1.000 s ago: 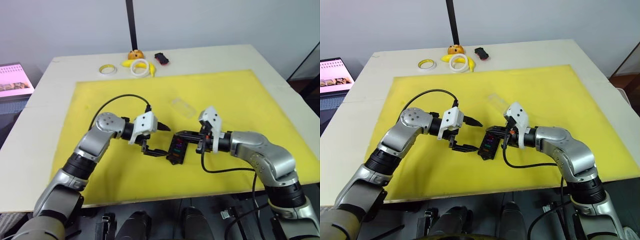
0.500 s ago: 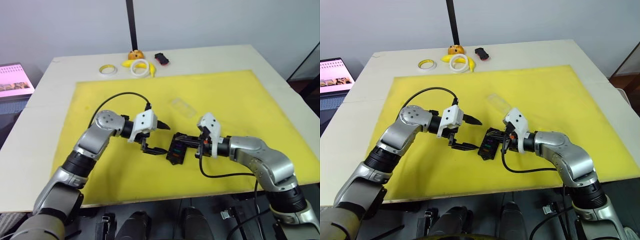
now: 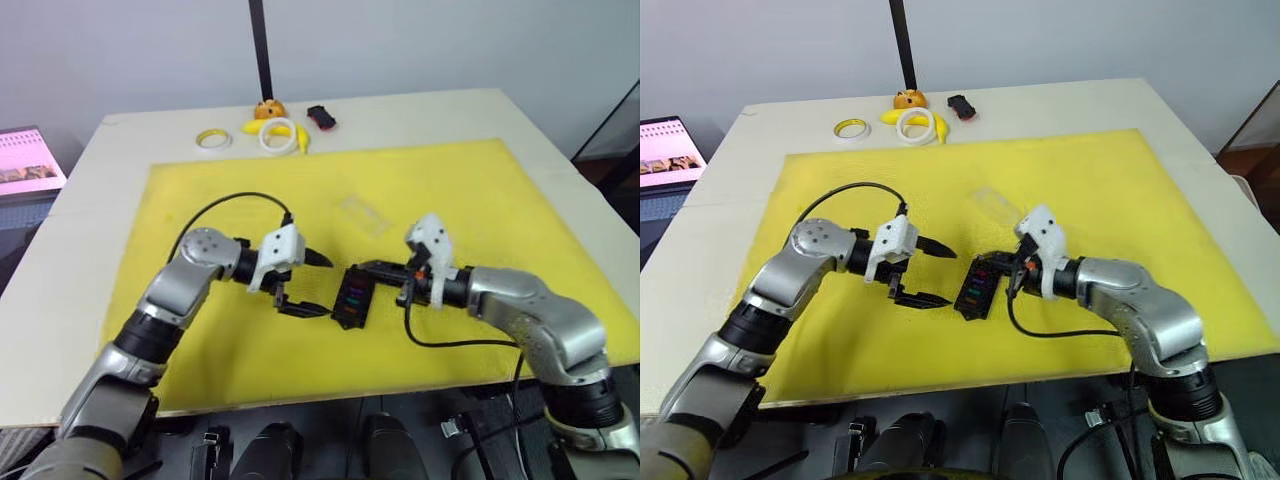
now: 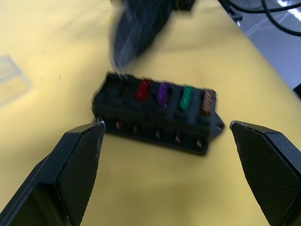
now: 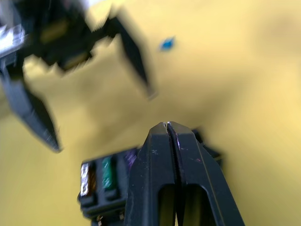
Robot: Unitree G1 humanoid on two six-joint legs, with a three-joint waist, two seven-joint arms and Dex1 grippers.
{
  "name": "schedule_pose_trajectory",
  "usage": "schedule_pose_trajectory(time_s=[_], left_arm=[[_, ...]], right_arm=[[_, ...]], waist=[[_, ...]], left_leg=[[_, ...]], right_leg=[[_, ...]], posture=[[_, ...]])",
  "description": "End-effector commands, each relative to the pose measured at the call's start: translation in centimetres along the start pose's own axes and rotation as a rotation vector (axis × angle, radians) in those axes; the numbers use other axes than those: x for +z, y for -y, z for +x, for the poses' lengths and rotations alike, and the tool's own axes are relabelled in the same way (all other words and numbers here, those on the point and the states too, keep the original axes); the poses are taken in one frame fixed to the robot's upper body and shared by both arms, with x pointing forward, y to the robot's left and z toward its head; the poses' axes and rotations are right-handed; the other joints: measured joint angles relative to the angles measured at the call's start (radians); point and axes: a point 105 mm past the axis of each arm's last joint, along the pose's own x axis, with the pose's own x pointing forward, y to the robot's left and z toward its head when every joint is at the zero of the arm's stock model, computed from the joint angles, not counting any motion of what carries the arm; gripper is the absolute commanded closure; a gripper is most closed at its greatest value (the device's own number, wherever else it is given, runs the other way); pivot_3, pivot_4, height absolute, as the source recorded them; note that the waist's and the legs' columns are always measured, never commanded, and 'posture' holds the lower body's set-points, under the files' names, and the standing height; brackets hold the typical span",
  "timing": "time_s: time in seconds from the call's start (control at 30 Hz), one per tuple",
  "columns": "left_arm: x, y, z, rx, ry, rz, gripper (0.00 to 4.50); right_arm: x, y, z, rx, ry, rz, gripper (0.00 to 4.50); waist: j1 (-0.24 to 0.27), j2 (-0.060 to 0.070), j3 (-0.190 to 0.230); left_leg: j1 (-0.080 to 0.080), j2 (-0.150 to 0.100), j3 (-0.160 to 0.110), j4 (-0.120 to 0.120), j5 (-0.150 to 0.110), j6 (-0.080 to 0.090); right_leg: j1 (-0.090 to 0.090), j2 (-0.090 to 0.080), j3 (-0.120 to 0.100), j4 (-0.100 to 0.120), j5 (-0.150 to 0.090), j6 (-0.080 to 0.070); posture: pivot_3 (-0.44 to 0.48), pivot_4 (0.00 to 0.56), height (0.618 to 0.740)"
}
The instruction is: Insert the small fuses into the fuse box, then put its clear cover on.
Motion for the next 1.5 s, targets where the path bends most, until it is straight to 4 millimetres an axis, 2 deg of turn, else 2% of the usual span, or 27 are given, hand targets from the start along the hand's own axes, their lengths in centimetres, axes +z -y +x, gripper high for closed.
schedule_pose_trajectory(time_s=[0.03, 0.1, 0.23, 0.3, 0.37, 0.47, 0.6, 0.63, 0.73, 0.83, 0.93, 1.03, 1.13, 1.27, 1.5], left_arm=[[1.1, -0.2, -3.6, 0.115, 0.06, -0.067, 0.0], [0.5, 0.1, -5.5, 0.179, 0.055, -0.13, 0.0], [-1.6, 0.6, -11.3, 0.368, 0.004, -0.294, 0.0], [-2.8, 1.4, -14.7, 0.457, -0.011, -0.431, 0.0], [-3.4, 2.1, -16.7, 0.518, -0.01, -0.515, 0.0], [-4.3, 3.0, -18.9, 0.601, -0.029, -0.575, 0.0], [-4.5, 3.8, -20.1, 0.637, -0.033, -0.621, 0.0], [-4.3, 3.8, -19.9, 0.634, -0.021, -0.635, 0.0], [-3.5, 2.7, -17.6, 0.592, 0.07, -0.715, 0.0], [-3.3, 0.4, -14.9, 0.554, 0.173, -0.865, 0.0], [-2.3, -0.8, -13.9, 0.481, 0.245, -1.013, 0.0], [-2.7, -1.5, -13.1, 0.458, 0.25, -1.124, 0.0], [-4.2, -2.3, -12.2, 0.472, 0.267, -1.247, 0.0], [-4.6, -2.8, -12.1, 0.457, 0.287, -1.315, 0.0], [-4.7, -2.9, -11.7, 0.367, 0.342, -1.391, 0.0]], right_arm=[[2.2, 1.0, -4.4, -0.083, 0.045, -0.049, 3.94], [2.3, 1.7, -6.9, -0.119, 0.018, -0.065, 3.14], [2.8, 2.7, -12.7, -0.187, -0.052, -0.076, 1.19], [2.3, 3.2, -15.4, -0.232, -0.108, -0.074, 0.2], [1.6, 3.6, -17.2, -0.274, -0.15, -0.078, 0.09], [1.2, 4.1, -18.6, -0.324, -0.166, -0.079, 0.09], [1.1, 4.4, -19.2, -0.345, -0.158, -0.084, 0.09], [1.1, 4.2, -18.9, -0.335, -0.146, -0.083, 0.09], [1.3, 3.3, -16.4, -0.243, -0.102, -0.08, 0.09], [1.5, 1.4, -12.6, -0.09, -0.066, -0.08, 0.09], [2.2, -0.8, -9.5, 0.044, -0.021, -0.085, 0.09], [2.8, -3.0, -7.0, 0.159, 0.024, -0.086, 0.09], [2.9, -3.4, -4.2, 0.181, 0.028, -0.114, 0.09], [3.3, -3.7, -2.1, 0.2, 0.042, -0.126, 0.09], [3.4, -3.9, -0.5, 0.211, 0.063, -0.132, 0.09]], waist=[[0.004, 0.0, 0.0], [0.007, 0.0, 0.0], [0.006, 0.001, 0.0], [0.006, 0.001, 0.0], [0.005, 0.001, 0.0], [0.007, 0.002, 0.001], [0.014, 0.002, 0.002], [0.017, 0.003, 0.002], [0.027, 0.003, 0.002], [0.034, 0.002, 0.002], [0.022, 0.0, 0.003], [0.007, 0.0, 0.003], [-0.001, 0.0, 0.003], [-0.001, -0.001, 0.003], [0.0, -0.001, 0.003]], left_leg=[[0.0, 0.0, 0.0, 0.0, 0.0, 0.0], [0.0, 0.0, -0.001, 0.0, 0.0, 0.0], [0.001, 0.0, 0.0, 0.0, 0.0, 0.0], [0.001, 0.0, 0.0, 0.0, 0.0, 0.0], [0.002, 0.001, 0.0, -0.001, -0.001, 0.001], [0.005, 0.001, 0.001, -0.001, -0.001, 0.002], [0.005, 0.001, 0.001, -0.001, -0.001, 0.002], [0.005, 0.001, 0.001, -0.001, -0.001, 0.002], [0.005, 0.001, 0.001, 0.0, -0.001, 0.002], [0.007, 0.001, 0.0, 0.001, -0.001, 0.001], [0.006, 0.001, 0.0, 0.001, -0.001, 0.001], [0.005, 0.001, 0.0, 0.0, -0.002, 0.0], [0.005, 0.001, 0.0, 0.0, -0.002, 0.0], [0.003, 0.001, 0.0, 0.001, -0.002, 0.0], [0.002, 0.0, 0.0, 0.001, -0.002, 0.0]], right_leg=[[0.0, 0.0, 0.0, 0.0, 0.0, 0.0], [0.001, 0.0, 0.0, 0.0, 0.0, 0.0], [0.003, 0.0, 0.0, -0.002, 0.0, 0.0], [0.003, 0.001, 0.0, -0.001, 0.0, 0.0], [0.004, 0.001, 0.0, -0.002, 0.0, 0.0], [0.007, 0.001, 0.0, -0.003, 0.0, 0.0], [0.007, 0.0, 0.0, -0.003, 0.0, 0.0], [0.007, 0.0, 0.0, -0.003, 0.0, 0.0], [0.008, 0.0, 0.0, -0.003, 0.0, 0.0], [0.012, 0.0, 0.0, -0.003, 0.0, 0.0], [0.01, 0.0, 0.0, -0.002, 0.0, 0.0], [0.006, 0.0, 0.0, -0.002, 0.0, 0.0], [0.006, 0.0, 0.0, -0.002, 0.0, 0.0], [0.003, 0.001, 0.0, -0.001, 0.0, 0.0], [0.002, 0.0, 0.0, 0.0, 0.0, 0.0]], posture=[[0.0, 0.15, 0.74], [0.0, 0.15, 0.74], [0.0, 0.15, 0.74], [0.0, 0.15, 0.74], [0.0, 0.15, 0.74], [0.0, 0.15, 0.74], [0.0, 0.15, 0.74], [0.0, 0.15, 0.74], [0.0, 0.15, 0.74], [0.0, 0.15, 0.74], [0.0, 0.15, 0.74], [0.0, 0.15, 0.74], [0.0, 0.15, 0.74], [0.0, 0.15, 0.74], [0.0, 0.15, 0.74]])
